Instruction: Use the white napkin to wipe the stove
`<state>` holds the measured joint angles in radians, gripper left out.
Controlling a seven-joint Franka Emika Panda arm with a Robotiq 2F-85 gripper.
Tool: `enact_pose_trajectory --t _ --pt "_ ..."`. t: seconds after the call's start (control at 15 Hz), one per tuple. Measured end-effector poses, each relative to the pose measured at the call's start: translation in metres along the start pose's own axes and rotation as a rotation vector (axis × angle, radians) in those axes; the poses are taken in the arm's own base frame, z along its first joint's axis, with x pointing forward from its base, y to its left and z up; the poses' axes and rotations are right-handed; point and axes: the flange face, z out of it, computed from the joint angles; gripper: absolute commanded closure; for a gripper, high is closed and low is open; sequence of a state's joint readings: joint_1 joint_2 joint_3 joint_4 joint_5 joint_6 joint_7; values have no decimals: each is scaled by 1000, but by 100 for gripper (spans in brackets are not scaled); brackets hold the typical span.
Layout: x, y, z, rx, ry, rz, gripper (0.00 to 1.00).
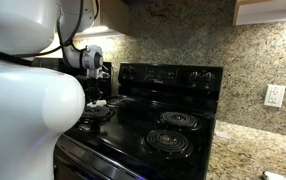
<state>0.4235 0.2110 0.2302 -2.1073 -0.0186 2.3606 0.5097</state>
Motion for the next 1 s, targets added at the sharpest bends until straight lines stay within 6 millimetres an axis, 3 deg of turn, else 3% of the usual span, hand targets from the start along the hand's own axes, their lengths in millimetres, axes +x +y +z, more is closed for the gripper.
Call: enact_pose_trajectory --t 0.4,0.8,1.0 --pt "20 33 -1 -38 21 34 92" --pt "36 112 3 -62 23 168 92" --pt "34 151 2 -66 33 233 92"
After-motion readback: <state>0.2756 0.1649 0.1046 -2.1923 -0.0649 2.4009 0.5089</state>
